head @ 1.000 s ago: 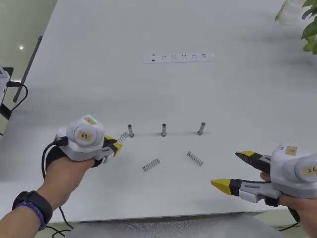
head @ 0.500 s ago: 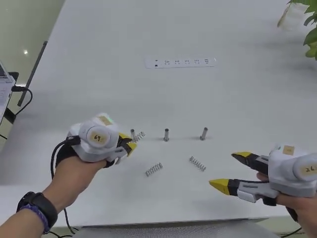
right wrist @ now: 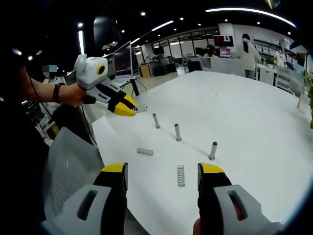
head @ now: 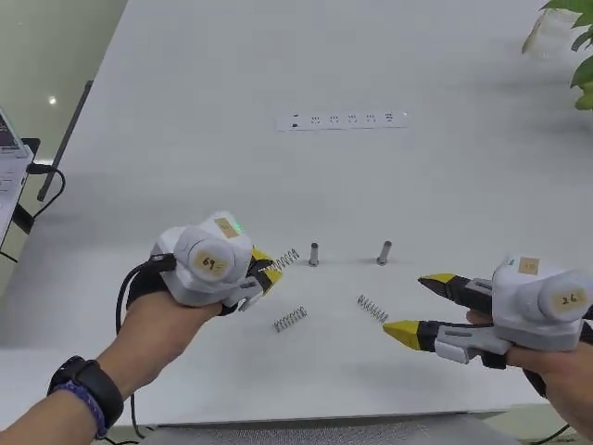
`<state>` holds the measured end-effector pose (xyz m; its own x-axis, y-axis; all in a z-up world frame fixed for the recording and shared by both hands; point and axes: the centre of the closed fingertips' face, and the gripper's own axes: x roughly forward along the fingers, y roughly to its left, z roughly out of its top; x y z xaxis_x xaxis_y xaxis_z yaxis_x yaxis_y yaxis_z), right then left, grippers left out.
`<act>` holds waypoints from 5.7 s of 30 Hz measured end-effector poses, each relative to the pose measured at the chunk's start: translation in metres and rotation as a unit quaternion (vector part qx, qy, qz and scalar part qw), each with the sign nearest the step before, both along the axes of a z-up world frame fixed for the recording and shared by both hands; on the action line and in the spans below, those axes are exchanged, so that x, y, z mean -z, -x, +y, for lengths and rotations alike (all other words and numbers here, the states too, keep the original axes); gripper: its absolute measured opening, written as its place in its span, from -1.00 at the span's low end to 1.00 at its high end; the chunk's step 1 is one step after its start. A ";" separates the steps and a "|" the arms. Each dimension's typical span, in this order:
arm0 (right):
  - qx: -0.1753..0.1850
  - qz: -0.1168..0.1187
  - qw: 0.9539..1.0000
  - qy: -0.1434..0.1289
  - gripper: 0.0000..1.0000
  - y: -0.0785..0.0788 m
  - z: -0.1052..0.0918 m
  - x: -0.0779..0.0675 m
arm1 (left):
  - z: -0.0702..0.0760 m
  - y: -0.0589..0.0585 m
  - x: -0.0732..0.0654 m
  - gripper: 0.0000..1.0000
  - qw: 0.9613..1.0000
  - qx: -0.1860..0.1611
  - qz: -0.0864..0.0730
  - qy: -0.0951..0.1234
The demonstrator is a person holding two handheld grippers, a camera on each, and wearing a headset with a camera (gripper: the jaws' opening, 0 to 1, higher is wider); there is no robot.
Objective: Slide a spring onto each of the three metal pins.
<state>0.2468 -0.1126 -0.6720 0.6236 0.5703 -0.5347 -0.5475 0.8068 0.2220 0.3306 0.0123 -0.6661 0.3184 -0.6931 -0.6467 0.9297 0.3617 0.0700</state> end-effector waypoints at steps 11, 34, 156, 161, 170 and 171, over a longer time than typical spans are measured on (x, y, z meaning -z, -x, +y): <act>-0.026 -0.009 1.000 -0.013 -0.02 -0.009 0.016 -0.006 | -0.023 0.022 -0.006 -0.96 0.999 0.047 -0.010 -0.002; -0.090 -0.007 0.995 -0.050 -0.39 -0.006 0.045 -0.014 | -0.057 0.073 -0.009 -0.96 0.988 0.150 -0.030 -0.012; -0.445 -0.014 0.873 0.199 -0.83 0.007 0.048 -0.097 | -0.104 0.085 -0.083 -0.96 0.965 0.216 -0.006 0.147; -0.457 -0.011 0.864 0.210 -0.83 0.009 0.047 -0.095 | -0.104 0.087 -0.081 -0.96 0.964 0.223 -0.003 0.145; -0.475 0.003 0.849 0.230 -0.83 0.016 0.045 -0.089 | -0.106 0.093 -0.076 -0.96 0.961 0.237 0.005 0.141; -0.478 0.003 0.847 0.233 -0.83 0.016 0.045 -0.088 | -0.106 0.094 -0.076 -0.96 0.961 0.238 0.006 0.141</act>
